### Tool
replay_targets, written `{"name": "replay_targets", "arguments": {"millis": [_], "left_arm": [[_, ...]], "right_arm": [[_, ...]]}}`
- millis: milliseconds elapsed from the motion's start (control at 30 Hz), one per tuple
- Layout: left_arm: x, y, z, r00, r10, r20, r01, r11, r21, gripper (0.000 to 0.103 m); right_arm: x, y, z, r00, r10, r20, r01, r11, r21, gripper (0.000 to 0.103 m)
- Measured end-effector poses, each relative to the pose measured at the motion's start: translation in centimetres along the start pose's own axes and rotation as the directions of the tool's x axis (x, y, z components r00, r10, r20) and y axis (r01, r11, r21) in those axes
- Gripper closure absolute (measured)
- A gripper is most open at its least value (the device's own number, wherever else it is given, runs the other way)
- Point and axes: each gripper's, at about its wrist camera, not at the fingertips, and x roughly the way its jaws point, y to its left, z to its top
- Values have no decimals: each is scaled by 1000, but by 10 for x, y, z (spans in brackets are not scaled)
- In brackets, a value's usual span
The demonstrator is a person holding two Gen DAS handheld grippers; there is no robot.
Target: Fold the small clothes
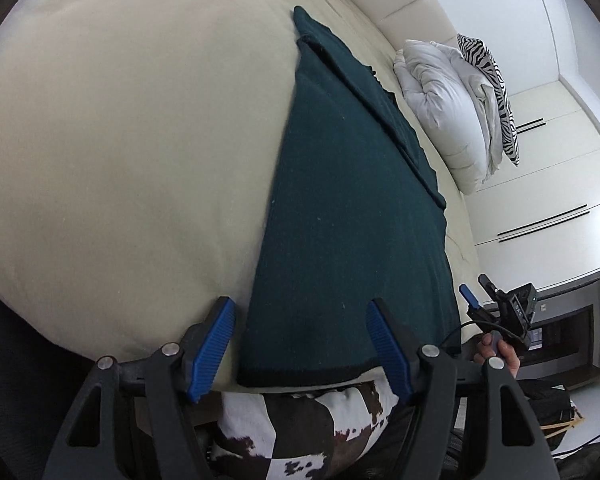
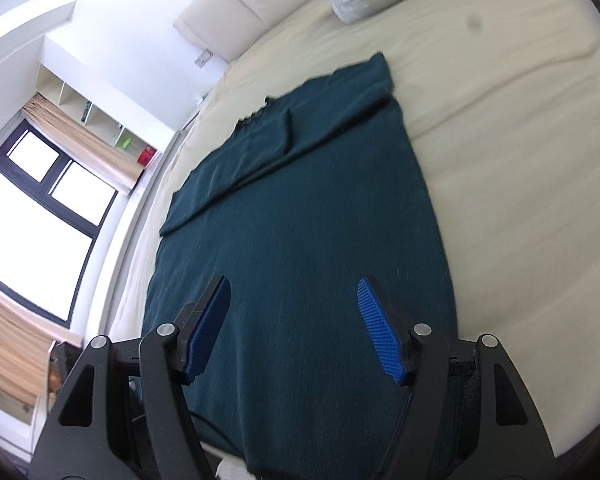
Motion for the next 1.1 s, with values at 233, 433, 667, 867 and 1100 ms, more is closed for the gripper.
{"name": "replay_targets", "arguments": {"millis": [233, 433, 667, 867, 1100], "left_arm": [[5, 10, 2, 997, -59, -43, 56, 997, -60, 44], [1, 24, 1, 996, -84, -43, 78, 989, -123, 67], [3, 19, -1, 995, -81, -60, 75, 992, -102, 72], [4, 18, -1, 997, -59, -59, 54, 994, -93, 94], [3, 15, -1, 998, -43, -54, 39, 996, -74, 96]], "right_arm": [[-26, -27, -19, 999, 28, -21, -26, 997, 75, 38], [-45, -47, -26, 999, 25, -34, -21, 992, 127, 38], [-56, -63, -32, 997, -12, -77, 24, 988, 153, 38], [-66, -72, -36, 993, -34, -115, 53, 986, 160, 38], [-72, -82, -38, 976, -62, -208, 104, 975, 198, 39]]}}
